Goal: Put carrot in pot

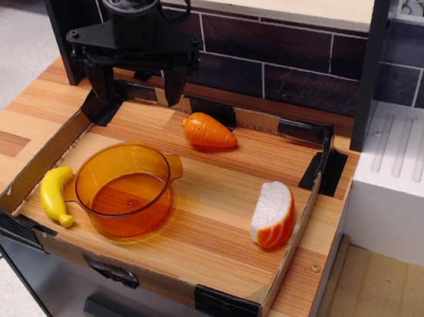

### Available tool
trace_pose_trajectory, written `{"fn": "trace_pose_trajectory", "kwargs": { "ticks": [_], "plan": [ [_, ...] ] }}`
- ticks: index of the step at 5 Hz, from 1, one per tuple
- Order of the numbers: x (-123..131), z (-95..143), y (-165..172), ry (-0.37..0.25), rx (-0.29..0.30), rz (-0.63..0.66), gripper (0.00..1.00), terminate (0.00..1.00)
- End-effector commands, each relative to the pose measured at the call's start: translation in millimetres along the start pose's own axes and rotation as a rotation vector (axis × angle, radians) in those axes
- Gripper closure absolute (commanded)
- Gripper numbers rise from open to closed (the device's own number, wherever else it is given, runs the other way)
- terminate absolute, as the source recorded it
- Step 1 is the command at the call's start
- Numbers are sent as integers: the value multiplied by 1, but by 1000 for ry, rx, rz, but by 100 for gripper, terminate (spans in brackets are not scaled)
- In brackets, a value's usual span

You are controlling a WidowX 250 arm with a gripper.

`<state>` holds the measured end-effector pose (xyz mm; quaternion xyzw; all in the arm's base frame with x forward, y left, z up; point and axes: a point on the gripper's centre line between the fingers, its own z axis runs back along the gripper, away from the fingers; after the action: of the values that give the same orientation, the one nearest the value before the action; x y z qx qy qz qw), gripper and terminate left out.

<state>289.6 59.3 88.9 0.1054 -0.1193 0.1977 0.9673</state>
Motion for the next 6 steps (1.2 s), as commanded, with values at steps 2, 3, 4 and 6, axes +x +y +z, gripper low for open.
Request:
{"fn": "trace_pose_trajectory", "kwargs": {
  "ticks": [2, 3, 4, 6],
  "plan": [
    [0, 6, -2, 0, -73, 194, 0, 0],
    [-1, 13, -6, 8, -60, 393, 0, 0],
    [5, 15, -11, 19, -65, 580, 0, 0],
    [8, 6, -27, 119, -15, 983, 0, 0]
  ]
}}
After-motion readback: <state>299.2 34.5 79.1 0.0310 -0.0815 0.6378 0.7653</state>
